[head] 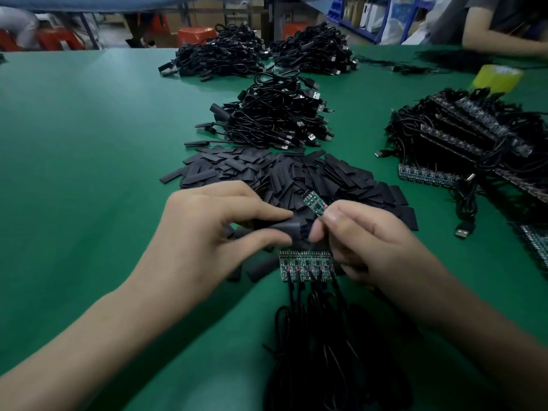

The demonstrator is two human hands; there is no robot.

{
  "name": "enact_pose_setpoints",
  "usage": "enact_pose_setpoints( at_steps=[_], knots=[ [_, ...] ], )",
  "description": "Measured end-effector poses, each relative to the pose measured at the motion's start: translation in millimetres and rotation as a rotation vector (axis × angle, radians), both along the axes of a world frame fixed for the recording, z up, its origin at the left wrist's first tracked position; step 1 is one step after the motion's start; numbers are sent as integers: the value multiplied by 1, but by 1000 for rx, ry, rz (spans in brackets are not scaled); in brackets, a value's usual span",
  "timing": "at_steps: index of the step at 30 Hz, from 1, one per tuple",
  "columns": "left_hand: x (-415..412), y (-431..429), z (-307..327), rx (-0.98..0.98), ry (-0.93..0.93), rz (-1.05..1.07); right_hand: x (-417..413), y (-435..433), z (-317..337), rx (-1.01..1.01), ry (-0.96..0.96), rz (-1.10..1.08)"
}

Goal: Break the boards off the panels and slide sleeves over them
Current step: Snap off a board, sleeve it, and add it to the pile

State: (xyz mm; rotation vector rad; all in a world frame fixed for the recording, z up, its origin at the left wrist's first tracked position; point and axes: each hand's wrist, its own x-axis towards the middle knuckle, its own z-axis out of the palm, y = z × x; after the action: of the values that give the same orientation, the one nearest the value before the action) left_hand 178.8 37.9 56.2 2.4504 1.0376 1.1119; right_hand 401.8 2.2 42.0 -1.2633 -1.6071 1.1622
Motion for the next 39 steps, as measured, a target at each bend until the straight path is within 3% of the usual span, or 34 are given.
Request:
enact_pose_setpoints(
  at_steps=[11,17,20,24,26,29,32,35,39],
  knots=[
    [1,2,2,-91,-71,18,14,2,3,69,-231,152],
    [-3,2,6,-47,93,-55,14,0,5,120,-362,135],
    [-5,2,9,13,185,-85,13,0,7,-14,-218,187],
    [-3,0,10,11,146,-74,12,-1,9,-231,42,248],
    [-3,0,10,-39,110,-58,11,-1,8,-162,-21,237],
    [-3,2,10,-77,126,-62,11,-1,7,57,-286,190],
    [-3,2,10,-109,162,-108,11,-2,6,145,-387,177],
    [-2,1,9,-111,172,-142,11,-1,5,97,-352,210],
    [4,-4,6,-98,158,-169,9,-1,2,-108,-138,280]
  ],
)
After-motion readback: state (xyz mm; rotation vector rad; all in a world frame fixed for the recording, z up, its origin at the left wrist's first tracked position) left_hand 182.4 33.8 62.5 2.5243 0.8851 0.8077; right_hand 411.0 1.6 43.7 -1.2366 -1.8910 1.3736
